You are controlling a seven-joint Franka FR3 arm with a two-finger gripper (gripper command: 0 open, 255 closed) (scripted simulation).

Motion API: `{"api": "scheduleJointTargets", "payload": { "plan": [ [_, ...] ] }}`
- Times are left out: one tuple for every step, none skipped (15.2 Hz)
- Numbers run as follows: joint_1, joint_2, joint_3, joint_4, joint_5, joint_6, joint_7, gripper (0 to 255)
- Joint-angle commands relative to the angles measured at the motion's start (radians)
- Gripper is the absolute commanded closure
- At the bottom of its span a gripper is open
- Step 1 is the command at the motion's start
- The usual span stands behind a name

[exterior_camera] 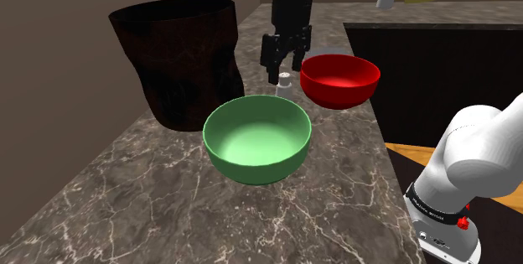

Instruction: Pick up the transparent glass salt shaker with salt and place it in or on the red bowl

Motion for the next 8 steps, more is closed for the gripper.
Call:
{"api": "scheduleJointTargets", "payload": {
  "plan": [
    [0.001,-0.006,0.002,-0.032,0.002,0.026,-0.003,0],
    [0.002,-0.007,0.002,-0.040,0.003,0.034,-0.004,0],
    [0.002,-0.007,0.003,-0.040,0.003,0.034,-0.003,0],
    [0.002,-0.007,0.003,-0.040,0.003,0.034,-0.003,0],
    [0.002,-0.007,0.003,-0.040,0.003,0.034,-0.003,0],
    [0.002,-0.007,0.003,-0.040,0.003,0.034,-0.003,0],
    [0.002,-0.007,0.003,-0.040,0.003,0.034,-0.003,0],
    [0.002,-0.007,0.003,-0.040,0.003,0.034,-0.003,0]
  ]
}}
